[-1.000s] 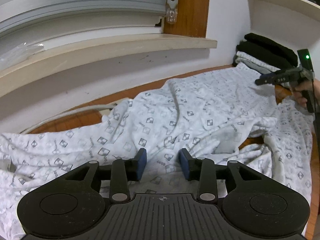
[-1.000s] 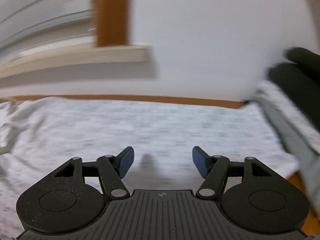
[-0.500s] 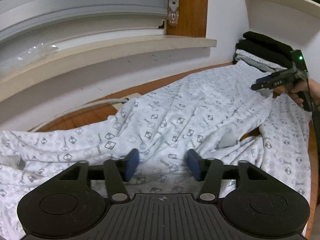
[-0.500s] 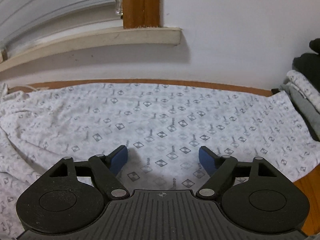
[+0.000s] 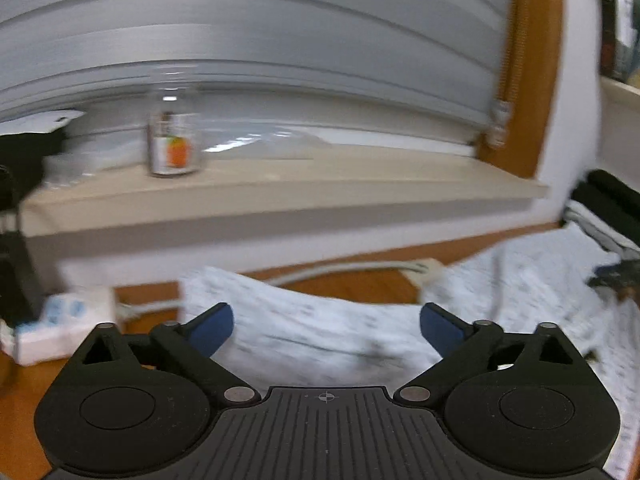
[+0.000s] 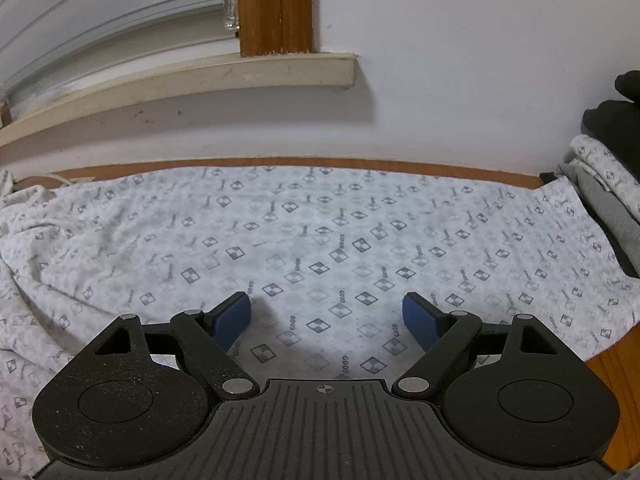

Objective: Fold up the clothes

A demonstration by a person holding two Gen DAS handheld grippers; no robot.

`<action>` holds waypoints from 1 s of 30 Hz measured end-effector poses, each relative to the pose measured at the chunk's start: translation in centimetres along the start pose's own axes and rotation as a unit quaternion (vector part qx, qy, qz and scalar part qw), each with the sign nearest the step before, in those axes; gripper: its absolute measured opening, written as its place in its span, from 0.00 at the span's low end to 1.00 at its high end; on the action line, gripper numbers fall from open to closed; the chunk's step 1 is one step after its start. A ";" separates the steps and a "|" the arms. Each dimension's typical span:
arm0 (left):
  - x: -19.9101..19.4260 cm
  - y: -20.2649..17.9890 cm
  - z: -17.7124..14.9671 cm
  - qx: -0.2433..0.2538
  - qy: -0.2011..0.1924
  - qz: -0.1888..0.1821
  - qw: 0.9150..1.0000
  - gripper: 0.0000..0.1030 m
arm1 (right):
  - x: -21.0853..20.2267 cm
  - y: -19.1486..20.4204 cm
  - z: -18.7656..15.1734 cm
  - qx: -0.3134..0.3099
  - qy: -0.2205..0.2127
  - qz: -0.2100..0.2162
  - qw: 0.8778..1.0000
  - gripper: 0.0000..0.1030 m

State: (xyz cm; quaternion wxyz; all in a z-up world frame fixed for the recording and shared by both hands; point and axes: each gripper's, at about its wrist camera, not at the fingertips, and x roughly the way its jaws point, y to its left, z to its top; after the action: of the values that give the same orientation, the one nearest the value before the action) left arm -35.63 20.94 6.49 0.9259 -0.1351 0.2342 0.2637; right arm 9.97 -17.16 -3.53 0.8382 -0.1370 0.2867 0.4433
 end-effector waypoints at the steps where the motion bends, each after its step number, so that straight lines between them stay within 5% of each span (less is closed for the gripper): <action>1: 0.5 0.6 0.3 -0.004 0.003 0.004 1.000 0.95 | 0.0 0.0 0.0 0.000 0.000 0.000 1.000 0.80; 3: 1.5 1.7 0.8 -0.026 0.011 0.006 1.000 0.84 | 0.0 0.0 0.0 0.000 0.000 0.000 1.000 0.80; 5: 2.5 2.7 1.2 -0.061 0.019 0.003 0.998 0.44 | 0.0 -0.1 0.0 -0.001 0.000 0.001 1.000 0.80; 6: 2.9 3.0 1.3 -0.078 0.019 -0.010 0.997 0.41 | 0.0 -0.1 0.0 -0.001 0.000 0.001 1.000 0.81; 10: 4.6 0.3 1.8 -0.048 0.027 -0.057 0.997 0.41 | 0.1 -0.1 0.0 -0.001 0.000 0.001 1.000 0.81; 17: 8.4 -5.3 2.2 0.109 0.074 -0.097 0.987 0.44 | 0.1 -0.2 0.1 -0.002 0.001 0.003 1.000 0.81; 25: 10.1 -6.6 1.1 0.135 0.095 -0.148 0.975 0.62 | 0.1 -0.3 0.1 -0.002 0.001 0.003 1.000 0.81; 28: 11.2 -6.4 0.8 0.130 0.112 -0.126 0.977 0.61 | 0.1 -0.3 0.1 -0.002 0.001 0.003 1.000 0.81; 30: 11.7 -6.0 0.8 0.113 0.112 -0.126 0.979 0.41 | 0.1 -0.3 0.1 -0.002 0.001 0.003 1.000 0.81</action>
State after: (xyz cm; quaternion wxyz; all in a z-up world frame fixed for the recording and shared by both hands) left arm -23.25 21.30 2.04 0.9291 -0.0871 0.3454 0.0997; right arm 10.31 -17.25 -3.54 0.8363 -0.1378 0.2869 0.4465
